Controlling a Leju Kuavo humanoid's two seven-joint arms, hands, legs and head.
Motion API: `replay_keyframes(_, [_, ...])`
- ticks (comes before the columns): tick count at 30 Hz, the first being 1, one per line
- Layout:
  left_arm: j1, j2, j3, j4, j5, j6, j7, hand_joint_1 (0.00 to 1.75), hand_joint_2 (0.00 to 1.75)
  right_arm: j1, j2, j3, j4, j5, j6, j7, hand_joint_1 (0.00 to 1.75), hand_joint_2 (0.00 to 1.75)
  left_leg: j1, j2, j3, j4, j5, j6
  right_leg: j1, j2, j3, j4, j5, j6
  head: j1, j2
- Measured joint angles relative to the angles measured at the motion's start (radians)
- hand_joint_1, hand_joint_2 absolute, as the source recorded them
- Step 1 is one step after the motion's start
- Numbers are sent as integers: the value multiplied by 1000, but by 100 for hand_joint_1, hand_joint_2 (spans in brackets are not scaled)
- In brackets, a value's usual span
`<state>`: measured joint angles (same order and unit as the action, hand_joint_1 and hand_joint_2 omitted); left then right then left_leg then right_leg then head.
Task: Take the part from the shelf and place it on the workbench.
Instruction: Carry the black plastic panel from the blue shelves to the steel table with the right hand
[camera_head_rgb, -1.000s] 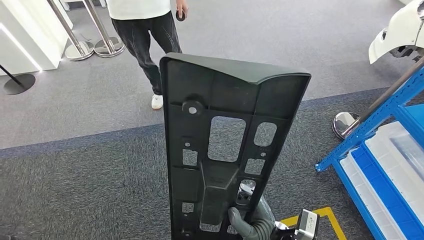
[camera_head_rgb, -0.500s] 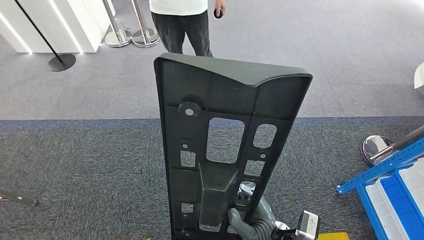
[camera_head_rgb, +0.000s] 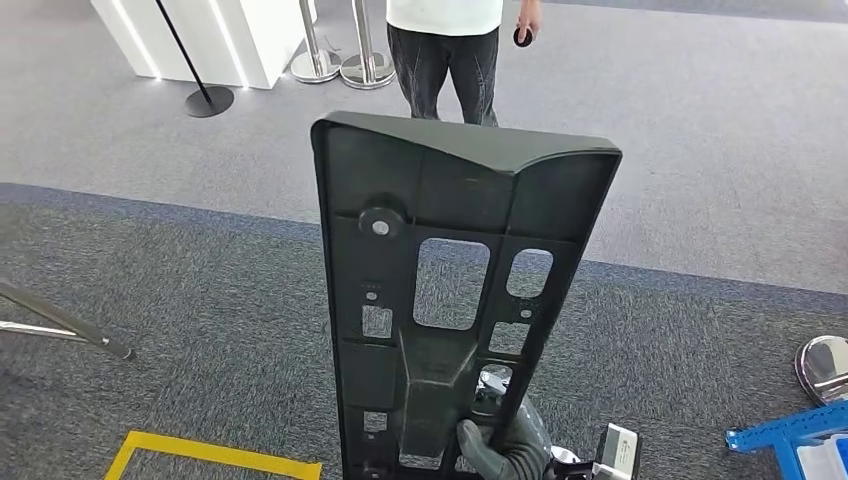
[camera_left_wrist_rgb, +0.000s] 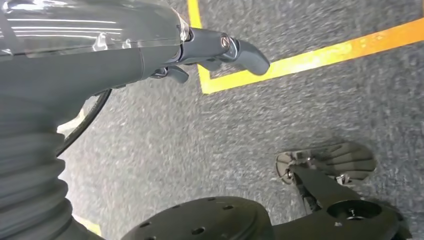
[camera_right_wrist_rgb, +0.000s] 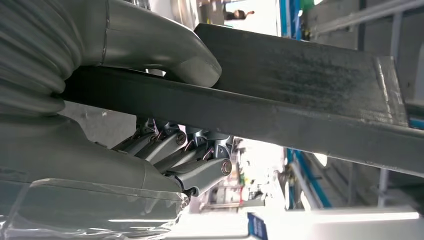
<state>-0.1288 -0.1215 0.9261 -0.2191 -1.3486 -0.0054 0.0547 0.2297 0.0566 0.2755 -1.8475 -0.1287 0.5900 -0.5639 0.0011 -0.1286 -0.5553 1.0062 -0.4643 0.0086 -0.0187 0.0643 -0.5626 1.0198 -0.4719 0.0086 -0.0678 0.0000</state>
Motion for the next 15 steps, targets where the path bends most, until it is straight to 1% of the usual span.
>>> replay_keyframes(1, [-1,1,2,0,0,0,9,0,175,-4,1,0,0,-1,5,0,141,175,0,7,0,3,-3,-5,-1,-11,3,-5,1,-6,0,0])
replay_keyframes(2, [-2,3,3,0,0,-1,17,0,175,-8,4,0,0,-2,9,1,141,175,-1,28,-6,22,-17,-9,-2,-24,6,-10,2,-13,0,0])
replay_keyframes(3, [-4,4,4,-1,0,-2,23,0,175,-11,6,0,0,-3,13,1,141,175,-1,57,-21,60,-41,-13,-2,-38,9,-14,3,-18,0,0])
replay_keyframes(4, [-6,6,4,-1,-1,-3,26,0,175,-13,8,-1,1,-3,16,1,141,175,-1,91,-45,119,-74,-16,1,-54,11,-16,2,-23,0,0])
replay_keyframes(5, [-9,7,4,-2,-1,-4,27,0,175,-14,10,-2,3,-4,19,2,141,175,-1,112,-76,188,-108,-20,3,-69,11,-16,0,-26,0,0])
replay_keyframes(6, [-13,8,4,-2,-2,-6,25,0,175,-15,10,-3,5,-4,22,2,141,175,0,121,-102,248,-131,-23,5,-86,12,-16,-2,-27,0,0])
replay_keyframes(7, [-15,9,4,-3,-2,-7,21,0,175,-17,10,-5,8,-4,24,2,141,175,1,126,-114,279,-136,-25,7,-102,14,-16,-4,-28,0,0])
replay_keyframes(8, [-14,9,4,-3,-2,-9,18,0,175,-18,11,-7,10,-3,27,2,141,175,2,129,-108,273,-122,-26,7,-116,17,-16,-7,-28,0,0])
replay_keyframes(9, [-10,11,4,-3,-2,-10,16,0,175,-21,12,-9,12,-3,29,3,141,175,2,136,-81,224,-90,-25,8,-129,21,-16,-10,-26,0,0])
replay_keyframes(10, [-4,12,5,-3,-2,-11,14,0,175,-23,14,-10,12,-3,32,3,141,175,1,152,-44,152,-54,-22,8,-139,27,-16,-14,-24,0,0])
replay_keyframes(11, [3,14,5,-3,-2,-12,13,0,175,-26,16,-12,13,-2,35,3,141,175,-3,173,-12,86,-28,-18,10,-148,32,-15,-17,-21,0,0])
replay_keyframes(12, [9,15,7,-3,-2,-12,11,0,175,-27,19,-13,13,-2,37,3,141,175,-8,192,13,32,-14,-11,13,-157,34,-14,-20,-17,0,0])
replay_keyframes(13, [13,16,10,-3,-2,-12,10,0,175,-28,20,-14,14,-1,39,3,141,175,-13,205,23,7,-14,-4,15,-166,35,-14,-21,-14,0,0])
replay_keyframes(14, [16,17,13,-3,-1,-12,7,0,175,-29,22,-15,14,-1,39,3,141,175,-17,204,22,0,-18,2,16,-177,34,-14,-21,-10,0,0])
replay_keyframes(15, [17,18,16,-3,0,-12,5,0,175,-30,23,-16,15,0,39,3,141,175,-17,192,22,-5,-18,9,17,-188,35,-15,-22,-5,0,0])
